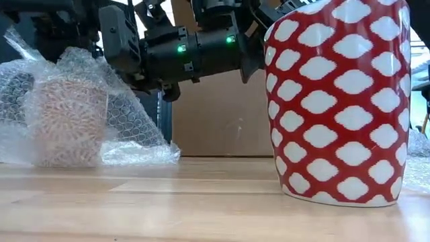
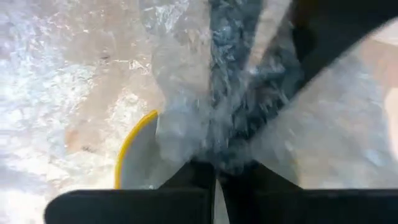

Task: Wrap mug
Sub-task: Wrap the yellow mug with the left bubble wrap

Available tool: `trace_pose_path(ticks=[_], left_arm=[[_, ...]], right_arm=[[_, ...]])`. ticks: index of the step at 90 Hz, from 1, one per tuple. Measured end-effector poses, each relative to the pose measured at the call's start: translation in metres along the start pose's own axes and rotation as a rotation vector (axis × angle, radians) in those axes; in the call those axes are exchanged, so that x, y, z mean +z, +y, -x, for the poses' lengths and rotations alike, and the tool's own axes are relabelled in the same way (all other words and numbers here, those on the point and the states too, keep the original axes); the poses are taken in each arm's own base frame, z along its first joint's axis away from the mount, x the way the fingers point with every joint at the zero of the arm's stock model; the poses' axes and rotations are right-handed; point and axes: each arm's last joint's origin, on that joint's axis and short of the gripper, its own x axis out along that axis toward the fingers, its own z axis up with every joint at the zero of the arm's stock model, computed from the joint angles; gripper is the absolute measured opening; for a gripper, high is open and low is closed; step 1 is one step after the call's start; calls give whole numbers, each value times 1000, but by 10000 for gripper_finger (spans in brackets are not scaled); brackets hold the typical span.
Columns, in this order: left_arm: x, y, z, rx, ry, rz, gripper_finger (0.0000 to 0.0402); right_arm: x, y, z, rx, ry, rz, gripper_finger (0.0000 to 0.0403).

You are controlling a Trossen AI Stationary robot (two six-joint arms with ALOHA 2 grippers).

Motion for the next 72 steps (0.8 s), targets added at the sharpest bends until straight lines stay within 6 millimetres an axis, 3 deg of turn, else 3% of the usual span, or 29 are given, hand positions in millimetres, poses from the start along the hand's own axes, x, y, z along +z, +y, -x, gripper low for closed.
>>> trace_pose_path(ticks=[19,52,62,72], left_arm=[[3,1,34,13,-84,3,2],[-26,6,76,-73,-182,89,2],[-33,6,75,-30,-232,107,2],[-37,6,59,3,-215,102,2]], right_arm=[[0,0,0,1,1,-1,0],[-1,0,0,2,0,-1,0],[0,0,0,1,-2,-1,0],[0,0,0,1,-3,-1,0]])
